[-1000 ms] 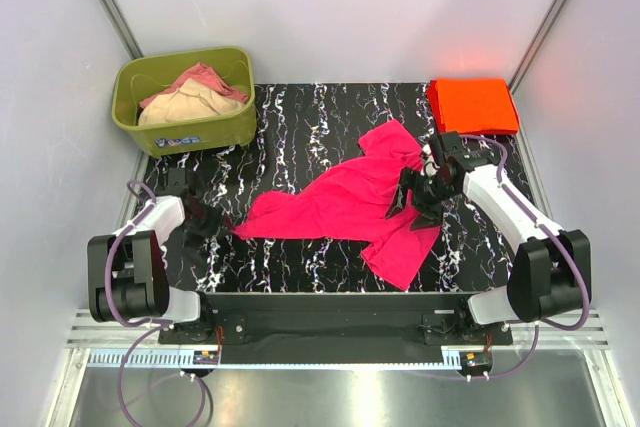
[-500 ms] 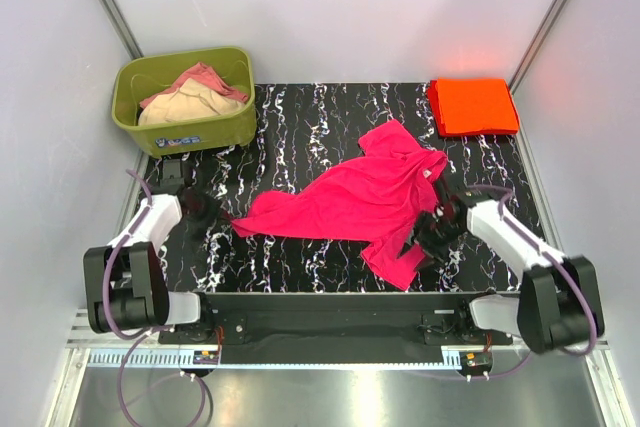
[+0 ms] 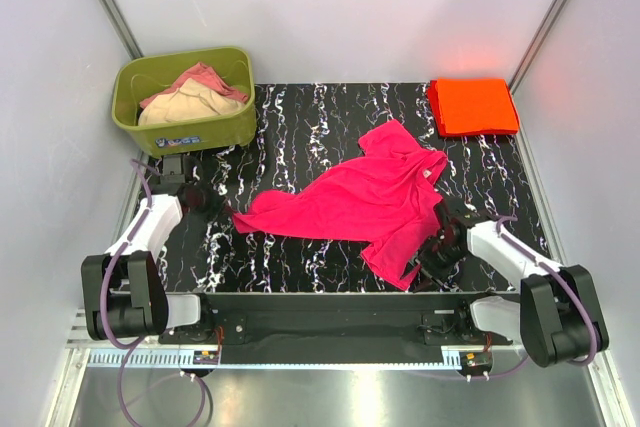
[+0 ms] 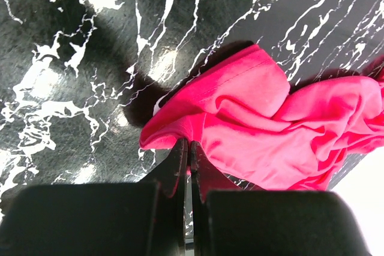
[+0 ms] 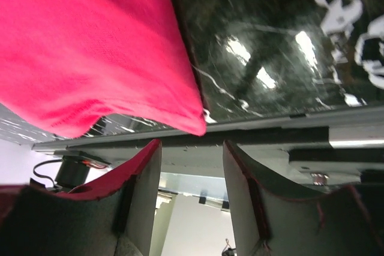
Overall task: Fold and stack the t-shirts
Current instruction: Flatten the tshirt out
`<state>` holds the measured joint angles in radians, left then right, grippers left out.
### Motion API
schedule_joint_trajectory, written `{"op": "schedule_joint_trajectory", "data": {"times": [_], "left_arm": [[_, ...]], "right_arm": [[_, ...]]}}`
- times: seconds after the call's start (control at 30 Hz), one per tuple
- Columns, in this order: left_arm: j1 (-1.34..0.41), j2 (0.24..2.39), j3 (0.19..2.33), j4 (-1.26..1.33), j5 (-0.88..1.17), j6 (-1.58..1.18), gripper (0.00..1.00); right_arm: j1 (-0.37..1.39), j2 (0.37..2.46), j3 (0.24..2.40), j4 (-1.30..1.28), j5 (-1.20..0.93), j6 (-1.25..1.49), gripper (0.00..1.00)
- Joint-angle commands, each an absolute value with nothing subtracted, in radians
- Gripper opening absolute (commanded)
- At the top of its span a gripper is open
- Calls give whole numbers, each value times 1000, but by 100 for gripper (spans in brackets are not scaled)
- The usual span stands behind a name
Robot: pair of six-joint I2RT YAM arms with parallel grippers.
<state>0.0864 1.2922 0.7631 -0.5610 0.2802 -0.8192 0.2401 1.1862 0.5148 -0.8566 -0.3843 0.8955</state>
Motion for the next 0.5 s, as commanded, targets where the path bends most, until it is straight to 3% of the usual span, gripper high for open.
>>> {"op": "schedule_joint_trajectory", "data": {"times": [0.0,0.47], "left_arm": [[83,1284,770,-512,328,-798,0],[84,1296,795,-505,347,-813,0]], "right_arm": [[242,1215,508,-787,-397,931,53],[262,1319,546,-788,-364,994,52]]}}
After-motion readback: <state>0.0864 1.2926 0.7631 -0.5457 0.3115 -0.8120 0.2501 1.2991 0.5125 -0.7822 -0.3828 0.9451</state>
